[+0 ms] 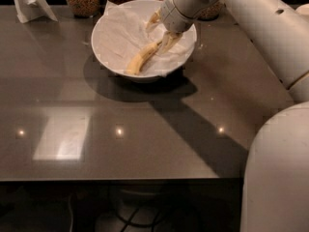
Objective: Pick banana from white bowl
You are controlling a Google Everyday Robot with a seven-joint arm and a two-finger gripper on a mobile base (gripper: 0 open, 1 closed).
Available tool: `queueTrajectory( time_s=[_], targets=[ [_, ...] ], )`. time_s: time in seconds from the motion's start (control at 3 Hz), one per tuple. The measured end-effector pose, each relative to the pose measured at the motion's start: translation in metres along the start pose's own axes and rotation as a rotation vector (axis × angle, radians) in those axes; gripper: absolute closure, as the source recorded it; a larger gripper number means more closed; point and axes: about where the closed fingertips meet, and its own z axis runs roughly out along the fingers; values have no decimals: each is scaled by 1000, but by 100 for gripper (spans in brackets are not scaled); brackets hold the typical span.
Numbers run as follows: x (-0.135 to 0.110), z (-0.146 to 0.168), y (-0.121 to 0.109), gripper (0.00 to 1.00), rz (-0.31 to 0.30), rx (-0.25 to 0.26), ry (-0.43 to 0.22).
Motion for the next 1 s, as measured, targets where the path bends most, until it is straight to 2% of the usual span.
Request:
queueTrajectory(
  time_s=[0.67, 1.0],
  targets=[
    [16, 29, 4, 51, 20, -18, -26],
    [17, 52, 1, 52, 23, -30, -61]
  ],
)
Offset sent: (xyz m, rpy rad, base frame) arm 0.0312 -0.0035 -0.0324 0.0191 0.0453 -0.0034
